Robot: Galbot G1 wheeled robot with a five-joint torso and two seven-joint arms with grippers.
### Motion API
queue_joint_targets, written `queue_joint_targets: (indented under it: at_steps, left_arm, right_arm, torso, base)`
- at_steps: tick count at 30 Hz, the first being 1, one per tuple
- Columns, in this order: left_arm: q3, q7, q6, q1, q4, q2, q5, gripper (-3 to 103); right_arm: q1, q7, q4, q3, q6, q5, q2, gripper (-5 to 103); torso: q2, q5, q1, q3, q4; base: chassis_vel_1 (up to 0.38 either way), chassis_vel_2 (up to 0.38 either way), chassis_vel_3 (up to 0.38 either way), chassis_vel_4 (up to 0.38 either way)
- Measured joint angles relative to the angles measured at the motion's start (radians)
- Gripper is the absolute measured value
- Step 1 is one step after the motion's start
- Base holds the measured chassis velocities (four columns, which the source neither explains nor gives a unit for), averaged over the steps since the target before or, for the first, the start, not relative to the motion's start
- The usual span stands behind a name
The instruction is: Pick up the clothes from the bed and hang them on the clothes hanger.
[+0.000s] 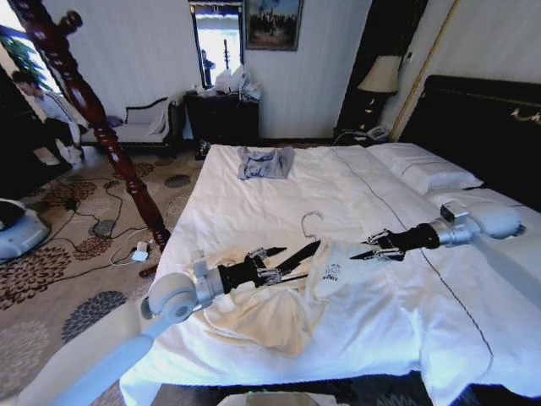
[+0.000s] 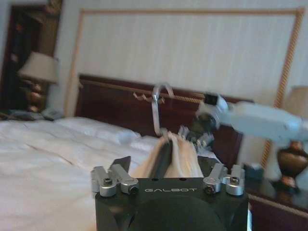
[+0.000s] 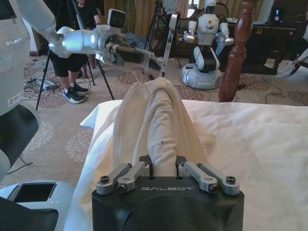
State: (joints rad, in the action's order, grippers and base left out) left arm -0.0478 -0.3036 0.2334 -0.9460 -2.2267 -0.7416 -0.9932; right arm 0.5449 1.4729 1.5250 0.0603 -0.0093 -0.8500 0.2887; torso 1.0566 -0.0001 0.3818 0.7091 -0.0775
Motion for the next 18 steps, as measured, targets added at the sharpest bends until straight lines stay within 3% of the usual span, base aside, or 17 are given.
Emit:
queue_joint_targets:
  at_steps: [4, 7, 10, 12, 14, 16, 17, 18]
  left_arm:
    - [-0.084, 0.021, -0.011, -0.060, 0.005, -0.031, -0.010, 98]
    - [-0.095, 0.026, -0.016, -0.069, 0.013, -0.037, -0.004, 100]
    - [-0.151, 0.106, -0.012, -0.072, 0.063, -0.083, 0.001, 100]
    - [-0.159, 0.125, -0.007, -0.071, 0.070, -0.092, 0.000, 100]
    - [-0.228, 0.270, 0.066, -0.065, 0.111, -0.157, -0.021, 100]
    - [-0.257, 0.346, 0.114, -0.063, 0.121, -0.180, -0.040, 100]
    - [-0.281, 0.439, 0.162, -0.060, 0.137, -0.199, -0.048, 100]
    - [-0.281, 0.439, 0.162, -0.060, 0.137, -0.199, -0.048, 100]
  right_arm:
    - [0.009, -0.009, -0.003, 0.000, 0.004, 0.003, 0.016, 20]
    - [0.010, -0.011, -0.004, -0.002, 0.006, 0.004, 0.024, 20]
    - [0.010, -0.030, -0.002, -0.001, 0.013, -0.009, 0.038, 20]
    - [0.010, -0.033, 0.000, 0.001, 0.014, -0.012, 0.039, 20]
    - [0.012, -0.060, 0.015, 0.017, 0.016, -0.025, 0.040, 20]
    - [0.013, -0.079, 0.025, 0.026, 0.019, -0.028, 0.038, 20]
    - [0.014, -0.104, 0.037, 0.034, 0.020, -0.033, 0.037, 20]
    - [0.014, -0.104, 0.037, 0.034, 0.020, -0.033, 0.037, 20]
  torso:
    - [0.000, 0.0000, 0.000, 0.000, -0.0001]
    - [0.000, 0.0000, 0.000, 0.000, -0.0003]
    - [0.000, 0.0002, 0.000, 0.000, -0.0002]
    - [0.000, 0.0002, 0.000, 0.000, -0.0003]
    - [0.000, -0.0001, 0.000, 0.000, -0.0003]
    - [0.000, 0.0000, 0.000, 0.000, -0.0002]
    - [0.000, -0.0001, 0.000, 0.000, -0.0004]
    - [0.000, -0.0001, 0.000, 0.000, -0.0004]
  base:
    - [0.000, 0.000, 0.000, 0.000]
    - [0.000, 0.000, 0.000, 0.000]
    - [0.000, 0.000, 0.000, 0.000]
    - [0.000, 0.000, 0.000, 0.000]
    - [0.000, 0.000, 0.000, 0.000]
    - [0.000, 0.000, 0.000, 0.000]
    - [0.000, 0.000, 0.000, 0.000]
    - [0.000, 0.000, 0.000, 0.000]
